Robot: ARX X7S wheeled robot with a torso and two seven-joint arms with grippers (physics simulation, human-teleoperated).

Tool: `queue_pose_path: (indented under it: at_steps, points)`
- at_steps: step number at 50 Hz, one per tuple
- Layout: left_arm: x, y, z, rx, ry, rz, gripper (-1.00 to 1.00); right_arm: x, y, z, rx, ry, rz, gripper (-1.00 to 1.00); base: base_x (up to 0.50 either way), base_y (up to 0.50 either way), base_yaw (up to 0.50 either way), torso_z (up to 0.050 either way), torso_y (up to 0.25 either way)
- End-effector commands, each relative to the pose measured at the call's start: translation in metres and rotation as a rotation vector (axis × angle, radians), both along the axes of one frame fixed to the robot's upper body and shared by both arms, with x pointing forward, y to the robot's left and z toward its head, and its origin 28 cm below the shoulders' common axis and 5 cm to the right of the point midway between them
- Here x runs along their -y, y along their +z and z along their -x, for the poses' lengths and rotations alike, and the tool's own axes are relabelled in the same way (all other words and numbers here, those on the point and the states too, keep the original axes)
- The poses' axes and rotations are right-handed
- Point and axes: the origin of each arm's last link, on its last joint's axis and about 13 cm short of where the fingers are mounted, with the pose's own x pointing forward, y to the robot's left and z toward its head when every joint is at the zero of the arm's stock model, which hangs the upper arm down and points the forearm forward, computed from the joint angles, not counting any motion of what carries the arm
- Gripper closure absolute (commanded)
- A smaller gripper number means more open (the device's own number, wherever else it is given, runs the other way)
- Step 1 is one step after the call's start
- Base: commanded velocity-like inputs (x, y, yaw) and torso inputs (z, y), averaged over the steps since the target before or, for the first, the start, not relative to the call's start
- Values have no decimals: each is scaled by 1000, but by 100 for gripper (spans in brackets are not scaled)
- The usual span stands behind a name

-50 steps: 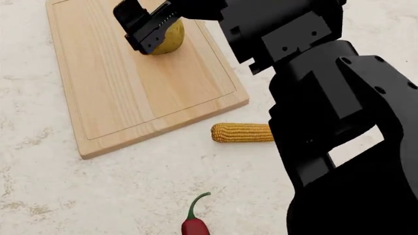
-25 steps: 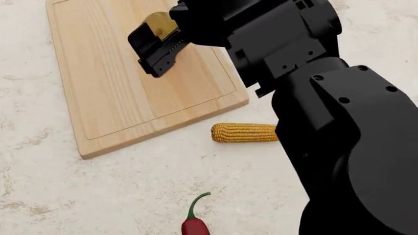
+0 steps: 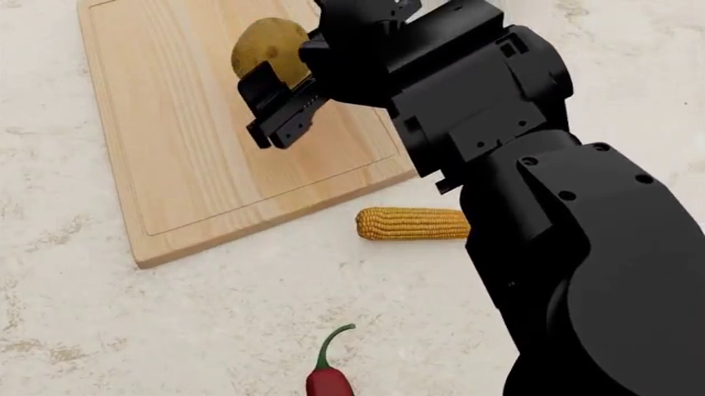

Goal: Clear the non-vegetable object off the cutting board and place the vegetables onto it.

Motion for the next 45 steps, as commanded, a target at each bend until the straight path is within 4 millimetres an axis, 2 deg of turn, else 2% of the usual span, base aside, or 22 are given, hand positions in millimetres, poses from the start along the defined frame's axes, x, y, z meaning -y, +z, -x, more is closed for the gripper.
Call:
queue_pose_path:
  at_steps: [1,13,24,27,45]
  points:
    - [5,1,-1,5,-40,13,-100,-6,-3,0,-16,38,16,100,0,0,0,0,0]
    - [3,4,0,12,-37,18,-100,-3,27,5,23,19,10,100,0,0,0,0,0]
    - [2,7,2,17,-38,29,-100,14,40,27,42,-40,9,100,0,0,0,0,0]
    - [2,9,4,23,-42,27,-100,21,47,39,49,-68,16,100,0,0,0,0,0]
    - [3,18,7,41,-50,37,-100,58,46,85,38,-203,2,100,0,0,0,0,0]
